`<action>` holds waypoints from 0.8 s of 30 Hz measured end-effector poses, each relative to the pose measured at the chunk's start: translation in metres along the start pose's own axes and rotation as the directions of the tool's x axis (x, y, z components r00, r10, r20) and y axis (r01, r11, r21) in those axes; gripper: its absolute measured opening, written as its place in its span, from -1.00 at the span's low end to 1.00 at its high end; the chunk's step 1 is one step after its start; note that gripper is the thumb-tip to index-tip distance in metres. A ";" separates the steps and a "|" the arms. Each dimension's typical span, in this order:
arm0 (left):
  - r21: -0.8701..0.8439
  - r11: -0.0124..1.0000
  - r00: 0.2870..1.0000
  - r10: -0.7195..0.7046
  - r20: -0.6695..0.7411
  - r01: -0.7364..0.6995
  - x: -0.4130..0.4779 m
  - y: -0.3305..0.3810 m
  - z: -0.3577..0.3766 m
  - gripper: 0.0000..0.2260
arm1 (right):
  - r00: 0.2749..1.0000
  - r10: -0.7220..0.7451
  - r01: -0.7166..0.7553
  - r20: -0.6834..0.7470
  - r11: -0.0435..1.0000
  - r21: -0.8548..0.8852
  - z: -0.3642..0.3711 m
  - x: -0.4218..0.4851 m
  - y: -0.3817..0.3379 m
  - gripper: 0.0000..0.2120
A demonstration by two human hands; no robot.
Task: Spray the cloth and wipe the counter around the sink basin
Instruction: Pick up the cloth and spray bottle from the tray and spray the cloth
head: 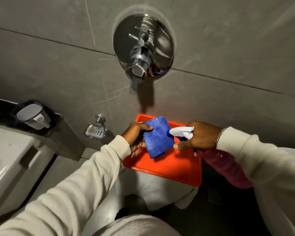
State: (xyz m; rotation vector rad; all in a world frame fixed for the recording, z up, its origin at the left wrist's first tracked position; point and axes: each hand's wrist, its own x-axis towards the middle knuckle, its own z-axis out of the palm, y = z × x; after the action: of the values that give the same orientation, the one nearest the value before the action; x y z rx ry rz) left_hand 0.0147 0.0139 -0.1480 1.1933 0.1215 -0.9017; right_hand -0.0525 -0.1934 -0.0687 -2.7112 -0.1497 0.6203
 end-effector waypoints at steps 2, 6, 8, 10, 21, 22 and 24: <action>0.011 1.000 1.000 -0.001 -0.001 0.001 -0.001 -0.001 0.002 -0.77 | 0.999 -0.030 0.029 -0.010 0.993 -0.114 0.003 0.001 0.001 -0.46; 0.042 0.999 1.000 0.007 -0.016 -0.007 -0.002 -0.002 0.004 -0.79 | 0.992 -0.109 0.093 -0.068 0.975 -0.201 0.007 0.000 0.004 -0.63; 0.044 0.999 1.000 0.006 -0.019 -0.005 -0.003 -0.002 0.007 -0.76 | 0.991 -0.122 0.107 -0.057 0.971 -0.215 0.010 0.000 0.007 -0.65; 0.049 0.999 1.000 0.000 -0.027 0.001 -0.004 -0.001 0.009 -0.76 | 0.990 -0.134 0.123 -0.036 0.968 -0.219 0.012 0.000 0.008 -0.53; 0.027 1.000 0.999 -0.006 -0.050 0.008 -0.003 0.000 0.014 -0.74 | 0.937 -0.220 0.220 -0.272 0.975 -0.030 0.007 -0.014 0.018 -0.64; 0.010 1.000 0.999 -0.009 -0.047 0.010 -0.003 0.000 0.013 -0.73 | 0.914 -0.219 0.234 -0.342 0.972 0.004 0.006 -0.014 0.020 -0.70; -0.006 1.000 0.998 -0.018 -0.053 0.018 -0.004 0.001 0.010 -0.72 | 0.865 -0.103 0.220 -0.491 0.958 0.185 0.003 -0.012 0.027 -0.84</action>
State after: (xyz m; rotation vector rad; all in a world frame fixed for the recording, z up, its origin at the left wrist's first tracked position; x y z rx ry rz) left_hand 0.0095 0.0079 -0.1412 1.2130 0.1777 -0.8852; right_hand -0.0639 -0.2200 -0.0758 -2.4943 -0.1631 -0.0903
